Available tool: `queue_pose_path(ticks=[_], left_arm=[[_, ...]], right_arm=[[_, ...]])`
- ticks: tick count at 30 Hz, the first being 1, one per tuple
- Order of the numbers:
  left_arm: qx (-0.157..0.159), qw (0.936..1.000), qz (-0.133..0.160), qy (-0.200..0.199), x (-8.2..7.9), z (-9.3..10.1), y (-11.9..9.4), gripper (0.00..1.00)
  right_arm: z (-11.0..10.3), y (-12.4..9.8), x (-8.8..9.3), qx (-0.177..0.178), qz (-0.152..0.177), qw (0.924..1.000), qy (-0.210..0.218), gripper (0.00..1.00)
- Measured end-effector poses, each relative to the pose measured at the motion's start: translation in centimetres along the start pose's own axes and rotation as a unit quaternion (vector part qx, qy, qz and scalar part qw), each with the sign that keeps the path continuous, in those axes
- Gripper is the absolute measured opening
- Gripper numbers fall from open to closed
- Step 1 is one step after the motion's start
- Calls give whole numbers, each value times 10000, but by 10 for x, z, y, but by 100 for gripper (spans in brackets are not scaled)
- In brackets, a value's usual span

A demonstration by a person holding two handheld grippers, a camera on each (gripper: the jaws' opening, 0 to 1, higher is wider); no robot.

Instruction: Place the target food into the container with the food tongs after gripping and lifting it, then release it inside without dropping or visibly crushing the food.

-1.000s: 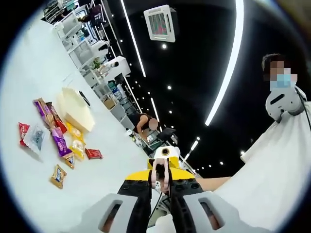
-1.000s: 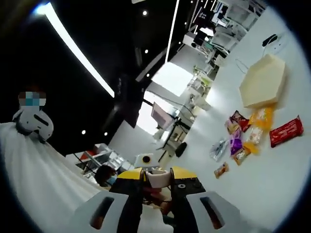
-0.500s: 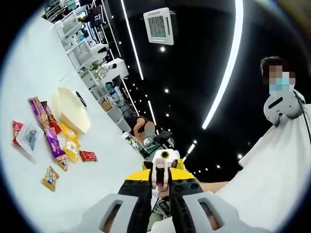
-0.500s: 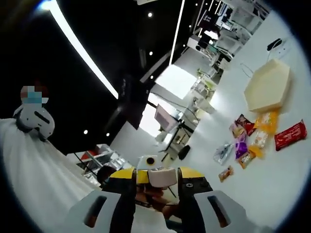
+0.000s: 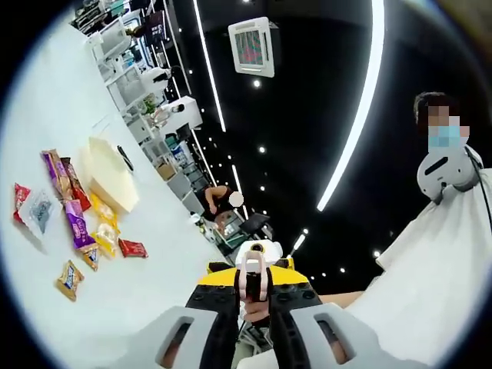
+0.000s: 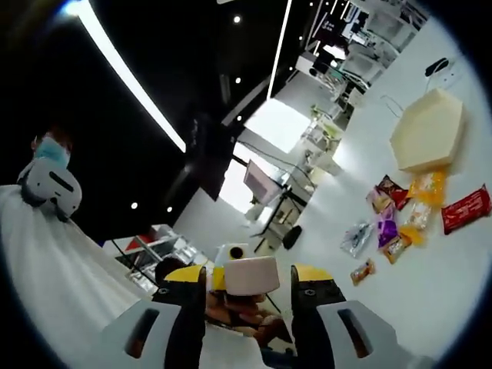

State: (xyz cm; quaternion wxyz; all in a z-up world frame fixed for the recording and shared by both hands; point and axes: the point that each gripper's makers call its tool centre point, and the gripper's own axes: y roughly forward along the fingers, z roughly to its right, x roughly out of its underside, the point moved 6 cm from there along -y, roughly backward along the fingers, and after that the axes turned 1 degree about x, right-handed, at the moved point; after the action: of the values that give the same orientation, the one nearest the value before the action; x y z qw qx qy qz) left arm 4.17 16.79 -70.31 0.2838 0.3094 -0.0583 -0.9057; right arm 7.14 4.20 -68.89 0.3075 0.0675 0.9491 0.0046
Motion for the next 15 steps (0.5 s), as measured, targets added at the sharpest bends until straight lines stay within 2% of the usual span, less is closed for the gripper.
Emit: queue_pose_path(ticks=[3,15], left_arm=[[23,10000,40,3,0,0,2,10],[150,9997,135,-120,5,4,13,10]], right_arm=[[-1,3,2,5,-56,10000,-11,46],[-2,11,3,46,62,10000,25,44]])
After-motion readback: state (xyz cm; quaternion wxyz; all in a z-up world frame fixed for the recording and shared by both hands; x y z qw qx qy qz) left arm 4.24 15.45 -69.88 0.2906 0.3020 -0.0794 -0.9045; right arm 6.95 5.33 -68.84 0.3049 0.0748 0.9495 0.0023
